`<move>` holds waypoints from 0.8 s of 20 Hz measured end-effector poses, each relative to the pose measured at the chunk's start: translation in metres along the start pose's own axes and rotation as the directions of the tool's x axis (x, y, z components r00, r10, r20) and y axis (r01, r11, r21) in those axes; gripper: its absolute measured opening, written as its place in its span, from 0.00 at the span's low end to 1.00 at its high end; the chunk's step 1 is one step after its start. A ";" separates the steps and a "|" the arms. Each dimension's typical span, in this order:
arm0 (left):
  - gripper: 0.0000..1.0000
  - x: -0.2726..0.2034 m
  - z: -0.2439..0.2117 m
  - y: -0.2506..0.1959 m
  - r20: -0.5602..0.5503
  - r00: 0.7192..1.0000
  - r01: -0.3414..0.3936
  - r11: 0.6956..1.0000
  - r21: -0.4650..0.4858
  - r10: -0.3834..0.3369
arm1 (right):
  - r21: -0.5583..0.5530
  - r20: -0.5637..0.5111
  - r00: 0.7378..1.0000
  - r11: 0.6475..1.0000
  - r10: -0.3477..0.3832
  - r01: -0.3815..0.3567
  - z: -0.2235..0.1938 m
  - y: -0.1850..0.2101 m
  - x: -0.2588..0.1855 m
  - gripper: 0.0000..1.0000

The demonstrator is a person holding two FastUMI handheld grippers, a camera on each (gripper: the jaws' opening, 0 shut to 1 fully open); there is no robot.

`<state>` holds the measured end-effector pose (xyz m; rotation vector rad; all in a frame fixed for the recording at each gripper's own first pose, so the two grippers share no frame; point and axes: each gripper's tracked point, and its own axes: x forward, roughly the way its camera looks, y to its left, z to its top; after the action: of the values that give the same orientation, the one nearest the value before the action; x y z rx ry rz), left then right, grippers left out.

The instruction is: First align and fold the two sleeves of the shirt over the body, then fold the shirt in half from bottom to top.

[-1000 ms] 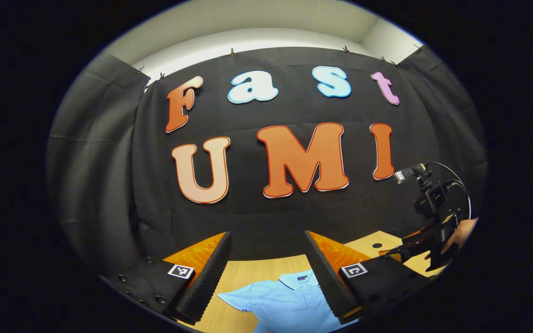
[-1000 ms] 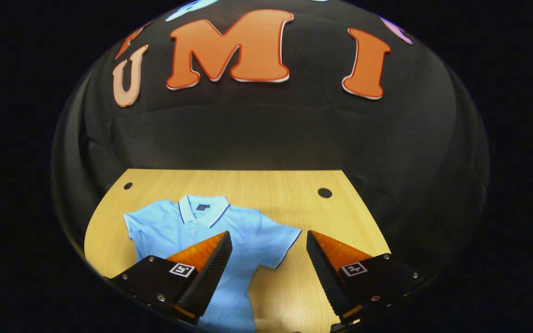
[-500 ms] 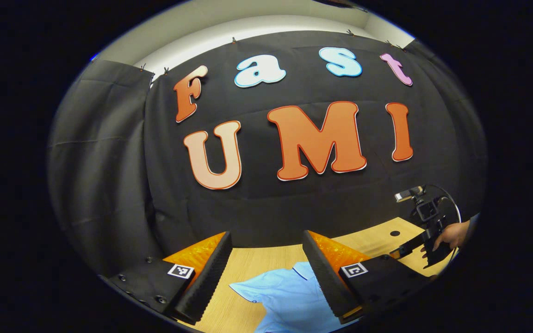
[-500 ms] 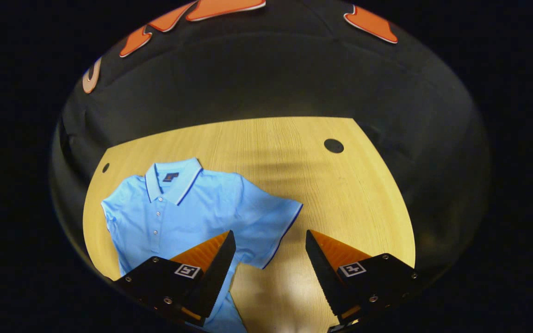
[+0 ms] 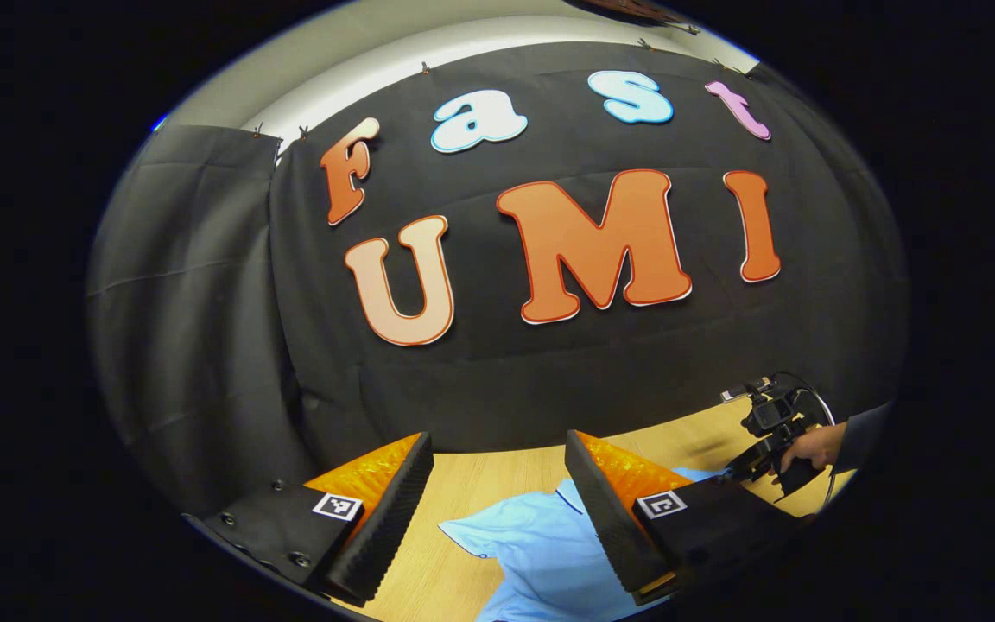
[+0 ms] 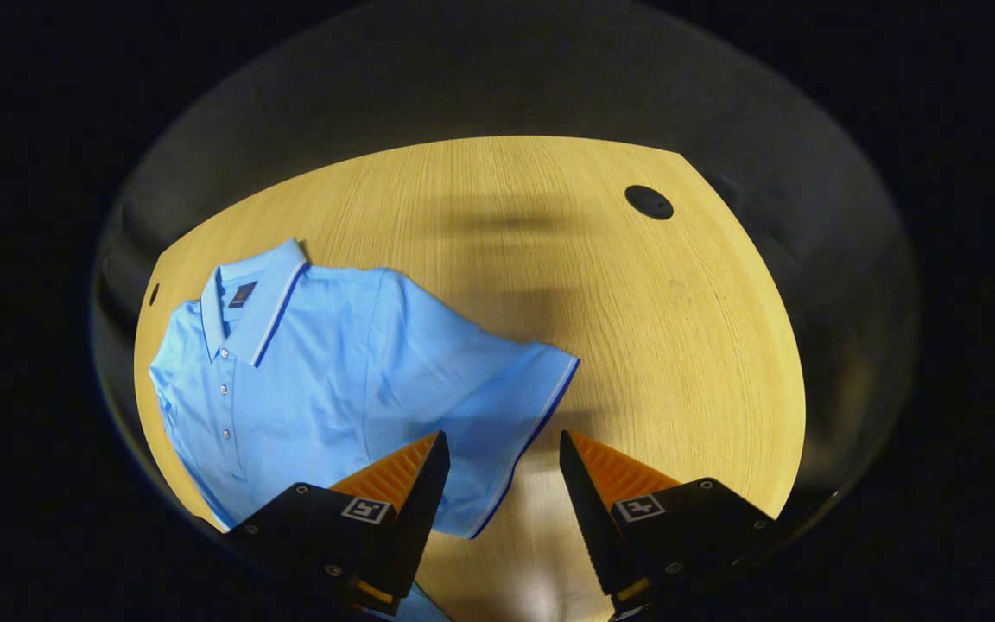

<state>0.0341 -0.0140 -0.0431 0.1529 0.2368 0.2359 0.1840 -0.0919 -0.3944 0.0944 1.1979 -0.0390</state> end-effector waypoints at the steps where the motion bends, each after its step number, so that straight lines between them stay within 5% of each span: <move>1: 1.00 0.000 -0.001 -0.001 -0.003 1.000 -0.004 1.000 0.002 0.004 | 0.001 -0.010 1.000 1.000 -0.001 0.001 -0.002 0.002 0.003 0.78; 7: 1.00 0.002 -0.001 -0.008 -0.012 1.000 -0.001 1.000 0.014 0.001 | 0.051 -0.018 1.000 0.999 0.008 -0.007 0.001 0.012 0.010 0.54; 10: 0.99 0.000 0.000 -0.009 -0.016 1.000 -0.004 1.000 0.011 0.005 | 0.057 -0.004 0.999 0.998 0.035 -0.035 0.005 0.015 0.009 0.14; 12: 1.00 -0.001 -0.001 -0.008 -0.014 1.000 -0.008 1.000 0.010 0.008 | 0.083 0.005 0.995 0.992 0.099 -0.099 0.009 0.019 0.006 0.05; 16: 0.99 -0.004 -0.002 -0.009 -0.021 1.000 -0.011 1.000 0.014 0.012 | 0.166 0.049 0.977 0.963 0.206 -0.211 0.020 0.024 -0.005 0.03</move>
<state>0.0316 -0.0231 -0.0453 0.1659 0.2585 0.2473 0.2028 -0.0703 -0.3815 0.3694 1.1467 0.0420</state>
